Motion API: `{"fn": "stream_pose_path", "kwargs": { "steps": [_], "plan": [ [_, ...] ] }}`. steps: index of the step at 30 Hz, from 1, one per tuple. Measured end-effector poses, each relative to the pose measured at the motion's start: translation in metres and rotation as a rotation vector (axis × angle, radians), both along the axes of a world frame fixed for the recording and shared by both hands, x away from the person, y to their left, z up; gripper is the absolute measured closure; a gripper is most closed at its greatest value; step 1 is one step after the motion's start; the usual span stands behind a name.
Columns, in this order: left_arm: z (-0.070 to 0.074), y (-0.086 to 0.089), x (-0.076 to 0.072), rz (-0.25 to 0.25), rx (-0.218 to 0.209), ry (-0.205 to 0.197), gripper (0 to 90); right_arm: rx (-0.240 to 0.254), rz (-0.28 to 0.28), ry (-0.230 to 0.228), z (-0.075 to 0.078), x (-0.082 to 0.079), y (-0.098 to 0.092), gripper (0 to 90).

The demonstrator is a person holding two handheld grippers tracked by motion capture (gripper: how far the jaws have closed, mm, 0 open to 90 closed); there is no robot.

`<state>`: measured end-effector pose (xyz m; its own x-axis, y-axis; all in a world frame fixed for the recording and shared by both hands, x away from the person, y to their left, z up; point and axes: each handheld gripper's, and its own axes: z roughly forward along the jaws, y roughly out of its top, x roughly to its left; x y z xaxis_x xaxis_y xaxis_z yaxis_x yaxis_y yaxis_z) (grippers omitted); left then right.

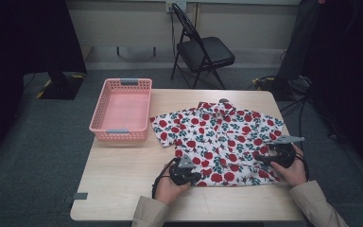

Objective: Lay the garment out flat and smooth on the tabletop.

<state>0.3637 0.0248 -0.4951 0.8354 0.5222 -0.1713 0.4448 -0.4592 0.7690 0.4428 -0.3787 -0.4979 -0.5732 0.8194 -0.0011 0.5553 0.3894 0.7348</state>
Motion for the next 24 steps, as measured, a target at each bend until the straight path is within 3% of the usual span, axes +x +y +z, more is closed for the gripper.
{"fn": "stream_pose_path", "kwargs": {
  "steps": [5,16,24],
  "plan": [
    [0.006,0.005,-0.011,-0.024,-0.031,-0.027,89.4,0.000,0.000,0.000,0.000,0.000,0.000,14.8],
    [0.006,0.013,-0.030,-0.050,-0.061,-0.011,87.8,0.000,0.000,0.000,0.000,0.000,0.000,14.8],
    [0.007,0.016,-0.033,-0.039,-0.085,-0.009,79.8,0.000,0.000,0.000,0.000,0.000,0.000,14.8]
  ]
}}
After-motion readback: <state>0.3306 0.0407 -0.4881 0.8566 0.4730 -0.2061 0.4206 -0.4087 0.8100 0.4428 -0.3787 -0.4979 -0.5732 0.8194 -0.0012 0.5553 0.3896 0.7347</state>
